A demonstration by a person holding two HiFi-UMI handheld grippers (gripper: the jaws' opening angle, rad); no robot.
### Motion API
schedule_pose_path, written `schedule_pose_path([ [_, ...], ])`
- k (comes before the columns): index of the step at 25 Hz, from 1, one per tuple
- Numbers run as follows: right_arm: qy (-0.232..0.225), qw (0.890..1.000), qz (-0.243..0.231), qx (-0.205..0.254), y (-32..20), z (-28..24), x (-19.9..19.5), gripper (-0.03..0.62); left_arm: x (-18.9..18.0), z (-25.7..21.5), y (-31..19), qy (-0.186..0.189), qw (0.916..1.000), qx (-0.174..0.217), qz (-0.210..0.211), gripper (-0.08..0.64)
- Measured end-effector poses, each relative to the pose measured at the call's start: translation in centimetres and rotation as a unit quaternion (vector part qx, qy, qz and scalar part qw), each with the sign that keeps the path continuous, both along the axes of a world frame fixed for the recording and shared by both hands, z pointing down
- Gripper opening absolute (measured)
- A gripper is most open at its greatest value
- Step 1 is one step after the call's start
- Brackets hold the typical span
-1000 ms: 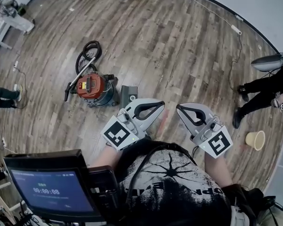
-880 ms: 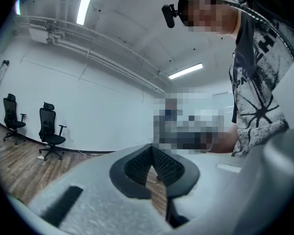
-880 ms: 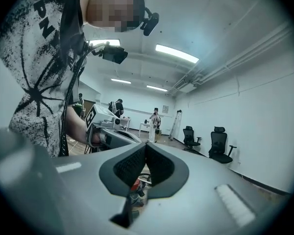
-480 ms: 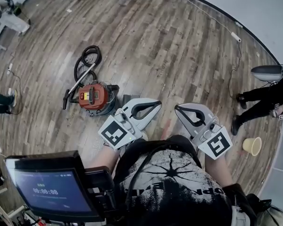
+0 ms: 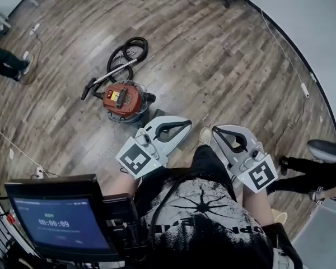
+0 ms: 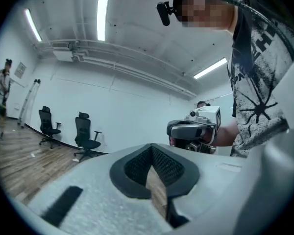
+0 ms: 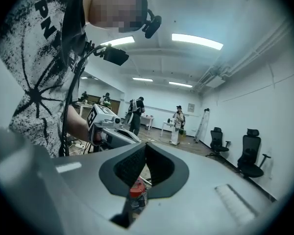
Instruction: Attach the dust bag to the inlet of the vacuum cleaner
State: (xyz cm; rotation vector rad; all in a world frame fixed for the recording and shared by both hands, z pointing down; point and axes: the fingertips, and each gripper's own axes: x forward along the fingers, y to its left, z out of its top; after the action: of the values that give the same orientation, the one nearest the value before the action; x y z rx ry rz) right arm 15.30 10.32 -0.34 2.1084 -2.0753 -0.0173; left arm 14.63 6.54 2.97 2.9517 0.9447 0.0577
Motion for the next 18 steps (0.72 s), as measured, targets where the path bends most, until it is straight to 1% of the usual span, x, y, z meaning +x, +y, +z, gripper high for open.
schedule_pose_path([
  [2, -0.001, 0.999, -0.044, 0.001, -1.4, 0.6, 1.9, 0.005, 1.3, 0.3, -1.5, -0.003, 0.9989, 0.004, -0.048, 0.003],
  [5, -0.001, 0.993, -0.117, 0.015, -3.4, 0.3, 4.5, 0.005, 3.7, -0.4, -2.5, 0.003, 0.9935, -0.016, -0.113, 0.003],
  [7, -0.001, 0.986, -0.163, 0.022, -4.3, -0.1, 5.7, 0.005, 5.0, -0.9, -2.9, 0.002, 0.9886, -0.001, -0.151, 0.003],
  [8, 0.003, 0.983, -0.183, 0.017, -4.5, -0.1, 6.4, 0.005, 5.6, -1.1, -3.2, 0.000, 0.9846, 0.006, -0.175, 0.003],
  [9, 0.008, 0.979, -0.201, 0.011, -4.5, 0.1, 7.3, 0.005, 6.2, -1.4, -3.8, 0.000, 0.9790, 0.006, -0.204, 0.003],
  [11, 0.016, 0.972, -0.235, 0.001, -4.0, 0.6, 9.3, 0.005, 7.0, -1.6, -4.7, -0.002, 0.9646, -0.011, -0.263, 0.003],
  [13, 0.019, 0.964, -0.265, 0.004, -3.3, 1.1, 11.1, 0.005, 7.4, -1.4, -5.2, -0.011, 0.9500, -0.028, -0.311, 0.003],
  [14, 0.018, 0.960, -0.279, 0.008, -3.2, 1.2, 11.7, 0.005, 7.5, -1.4, -5.4, -0.015, 0.9430, -0.029, -0.331, 0.003],
  [16, 0.005, 0.952, -0.307, 0.014, -3.3, 1.2, 12.3, 0.005, 7.7, -2.0, -5.7, -0.016, 0.9308, -0.012, -0.365, 0.003],
  [18, -0.006, 0.942, -0.334, 0.009, -3.3, 1.1, 12.3, 0.005, 8.0, -2.6, -5.5, -0.014, 0.9222, 0.006, -0.386, 0.003],
])
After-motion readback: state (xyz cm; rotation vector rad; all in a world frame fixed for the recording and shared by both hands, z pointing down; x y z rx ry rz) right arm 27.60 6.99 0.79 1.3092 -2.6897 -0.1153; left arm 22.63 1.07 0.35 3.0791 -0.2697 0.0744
